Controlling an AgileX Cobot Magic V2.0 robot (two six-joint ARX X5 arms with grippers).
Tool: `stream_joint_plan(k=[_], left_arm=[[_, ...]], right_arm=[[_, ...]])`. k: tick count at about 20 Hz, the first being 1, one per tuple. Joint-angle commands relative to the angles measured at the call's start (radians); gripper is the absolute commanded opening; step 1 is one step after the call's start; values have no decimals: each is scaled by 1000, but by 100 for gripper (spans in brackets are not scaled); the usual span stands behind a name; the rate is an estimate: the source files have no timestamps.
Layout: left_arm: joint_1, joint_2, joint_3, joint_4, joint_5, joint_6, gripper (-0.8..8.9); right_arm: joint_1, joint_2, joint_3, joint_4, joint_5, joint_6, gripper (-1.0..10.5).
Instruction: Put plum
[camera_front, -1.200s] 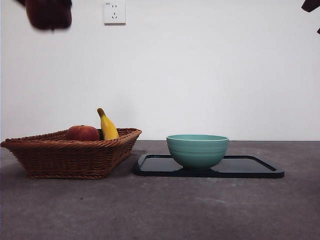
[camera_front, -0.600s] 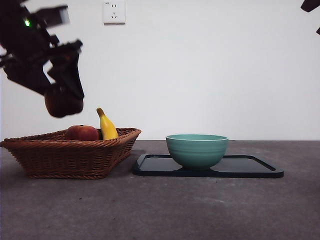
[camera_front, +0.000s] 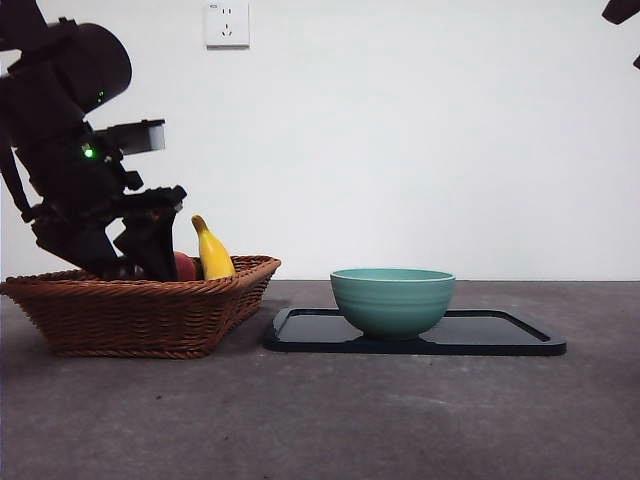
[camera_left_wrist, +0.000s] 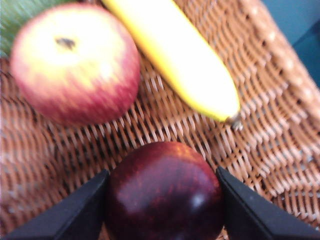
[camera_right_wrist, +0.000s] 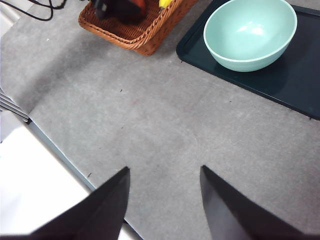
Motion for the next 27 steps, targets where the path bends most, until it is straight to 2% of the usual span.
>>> stream_joint_plan(k=[1, 5, 9, 19, 27], left_arm=[[-2, 24, 8, 7, -2, 9, 248], [-2, 26, 8, -3, -2, 9, 257], [-3, 26, 8, -23, -2, 8, 380], [-2, -10, 15, -36, -1, -3, 380], [-9, -215, 15, -85, 0, -23, 377]], right_arm=[[5, 3, 9, 7, -2, -7, 223], [5, 3, 9, 13, -2, -3, 223], [5, 3, 9, 13, -2, -3, 223], [5, 3, 9, 13, -2, 0, 223], [5, 3, 9, 14, -2, 0, 223]])
